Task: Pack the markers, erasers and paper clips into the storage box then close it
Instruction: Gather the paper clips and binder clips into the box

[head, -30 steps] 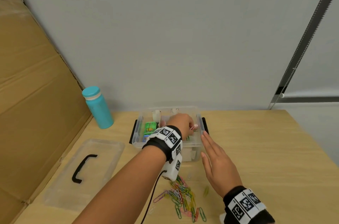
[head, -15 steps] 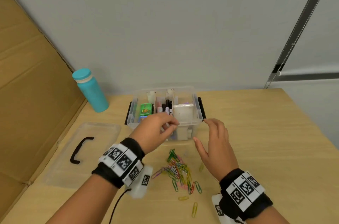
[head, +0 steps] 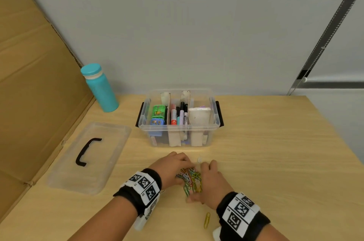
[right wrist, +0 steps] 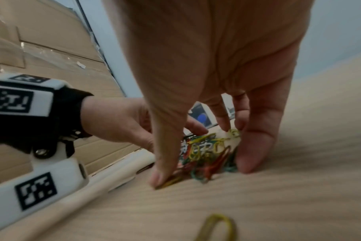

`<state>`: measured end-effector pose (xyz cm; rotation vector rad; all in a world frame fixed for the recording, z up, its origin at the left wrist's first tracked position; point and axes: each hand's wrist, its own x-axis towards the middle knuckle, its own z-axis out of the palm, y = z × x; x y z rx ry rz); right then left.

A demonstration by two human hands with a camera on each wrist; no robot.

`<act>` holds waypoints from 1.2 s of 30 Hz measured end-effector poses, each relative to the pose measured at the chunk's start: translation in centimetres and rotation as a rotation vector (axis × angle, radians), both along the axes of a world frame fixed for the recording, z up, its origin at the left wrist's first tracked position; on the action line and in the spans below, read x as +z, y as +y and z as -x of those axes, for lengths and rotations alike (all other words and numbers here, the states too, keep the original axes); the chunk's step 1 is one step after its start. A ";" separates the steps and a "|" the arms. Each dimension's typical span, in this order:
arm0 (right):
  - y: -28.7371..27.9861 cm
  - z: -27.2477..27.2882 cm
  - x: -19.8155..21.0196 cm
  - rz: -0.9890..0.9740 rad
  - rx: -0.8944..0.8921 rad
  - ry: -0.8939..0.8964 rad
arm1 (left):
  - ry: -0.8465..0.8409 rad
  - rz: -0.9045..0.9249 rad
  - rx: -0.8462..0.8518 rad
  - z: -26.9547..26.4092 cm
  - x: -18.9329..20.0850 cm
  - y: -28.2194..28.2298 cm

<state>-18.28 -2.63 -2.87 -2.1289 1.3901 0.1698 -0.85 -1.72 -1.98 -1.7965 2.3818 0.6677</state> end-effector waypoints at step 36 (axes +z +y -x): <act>-11.2 -1.6 12.8 0.362 -0.105 -0.570 | 0.219 0.252 0.340 -2.3 2.4 3.6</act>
